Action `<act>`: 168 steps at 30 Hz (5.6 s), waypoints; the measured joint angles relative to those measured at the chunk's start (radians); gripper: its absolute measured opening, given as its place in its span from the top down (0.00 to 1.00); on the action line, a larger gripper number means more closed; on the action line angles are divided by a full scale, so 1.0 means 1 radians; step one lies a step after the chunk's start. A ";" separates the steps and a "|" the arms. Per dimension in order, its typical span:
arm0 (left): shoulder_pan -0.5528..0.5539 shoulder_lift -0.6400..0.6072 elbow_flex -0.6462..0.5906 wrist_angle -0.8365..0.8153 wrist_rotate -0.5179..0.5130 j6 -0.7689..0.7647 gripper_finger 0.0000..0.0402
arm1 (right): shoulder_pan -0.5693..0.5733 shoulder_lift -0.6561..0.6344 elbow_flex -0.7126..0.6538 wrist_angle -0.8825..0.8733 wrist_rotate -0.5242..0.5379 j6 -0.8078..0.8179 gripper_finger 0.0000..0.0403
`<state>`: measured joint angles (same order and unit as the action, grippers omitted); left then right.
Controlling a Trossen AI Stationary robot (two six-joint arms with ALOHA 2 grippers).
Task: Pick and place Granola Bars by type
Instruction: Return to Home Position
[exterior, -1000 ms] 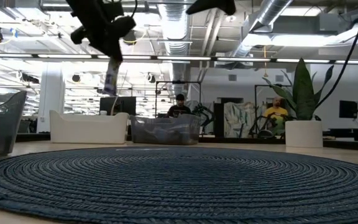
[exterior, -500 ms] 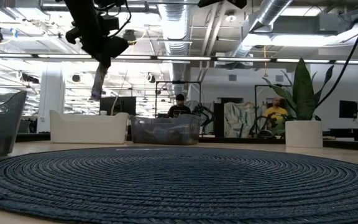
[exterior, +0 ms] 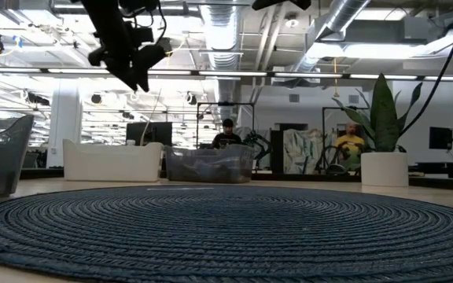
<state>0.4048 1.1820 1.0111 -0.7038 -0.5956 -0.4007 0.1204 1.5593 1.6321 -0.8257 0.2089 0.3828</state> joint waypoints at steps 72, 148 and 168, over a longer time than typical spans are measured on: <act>-0.570 0.000 0.000 0.879 0.301 0.000 0.64 | 0.123 -1.526 -1.603 0.784 -0.242 -0.317 0.56; -0.698 -1.175 -0.957 0.661 1.441 0.469 0.64 | 0.099 -1.525 -1.585 0.734 -0.209 -0.330 0.56; -0.684 -1.177 -0.952 0.625 1.105 0.573 0.64 | 0.099 -1.525 -1.585 0.735 -0.208 -0.330 0.56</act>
<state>-0.2791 0.0048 0.0593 -0.0792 0.5097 0.1721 0.2192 0.0344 0.0471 -0.0911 0.0006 0.0528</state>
